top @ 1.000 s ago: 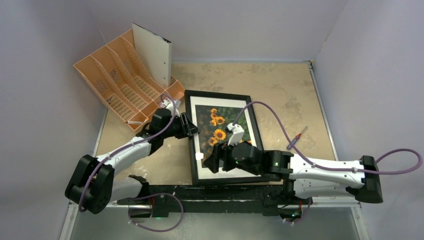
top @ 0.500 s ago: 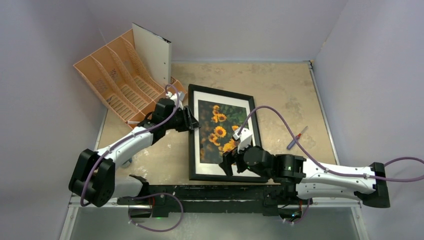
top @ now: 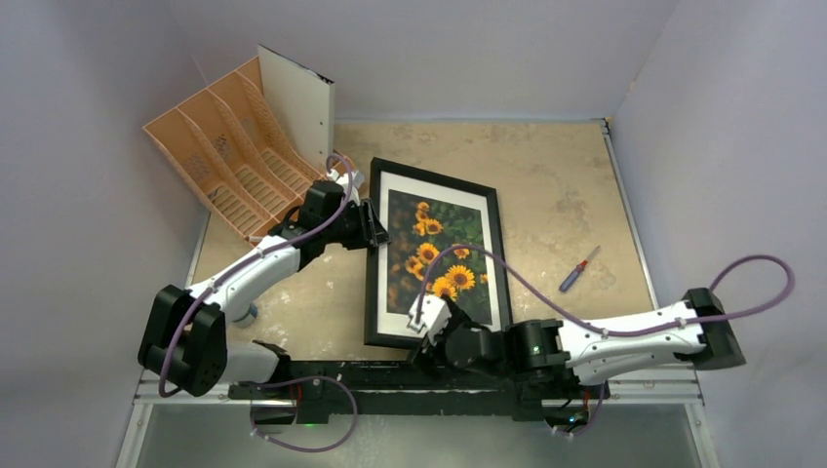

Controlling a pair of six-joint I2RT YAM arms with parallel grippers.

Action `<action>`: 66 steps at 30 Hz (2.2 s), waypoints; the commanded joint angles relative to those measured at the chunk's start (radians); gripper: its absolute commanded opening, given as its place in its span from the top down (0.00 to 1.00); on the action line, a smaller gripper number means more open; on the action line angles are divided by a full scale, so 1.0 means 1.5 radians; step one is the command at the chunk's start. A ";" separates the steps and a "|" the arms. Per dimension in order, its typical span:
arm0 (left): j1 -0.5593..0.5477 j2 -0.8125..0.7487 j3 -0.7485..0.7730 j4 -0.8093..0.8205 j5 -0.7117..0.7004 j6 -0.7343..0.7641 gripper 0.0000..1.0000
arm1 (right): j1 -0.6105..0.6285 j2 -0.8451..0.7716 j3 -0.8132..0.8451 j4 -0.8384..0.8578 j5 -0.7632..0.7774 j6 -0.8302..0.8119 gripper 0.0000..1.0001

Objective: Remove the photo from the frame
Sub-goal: Turn over the photo frame at the center of the board.

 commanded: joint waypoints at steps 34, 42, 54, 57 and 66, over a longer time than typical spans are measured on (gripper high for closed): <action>0.000 -0.016 0.048 0.014 0.025 0.019 1.00 | 0.129 0.349 0.043 0.198 0.443 -0.172 0.35; 0.000 -0.017 0.047 0.010 0.028 0.021 0.99 | 0.128 0.352 0.041 0.210 0.463 -0.179 0.54; 0.000 -0.024 0.059 -0.015 0.010 0.029 0.69 | 0.128 0.341 0.051 0.189 0.469 -0.125 0.90; 0.000 -0.025 0.061 -0.016 0.010 0.029 0.60 | 0.128 0.326 0.050 0.188 0.463 -0.118 0.92; 0.000 -0.058 0.069 -0.014 0.027 0.037 0.16 | 0.128 0.284 0.036 0.181 0.423 -0.089 1.00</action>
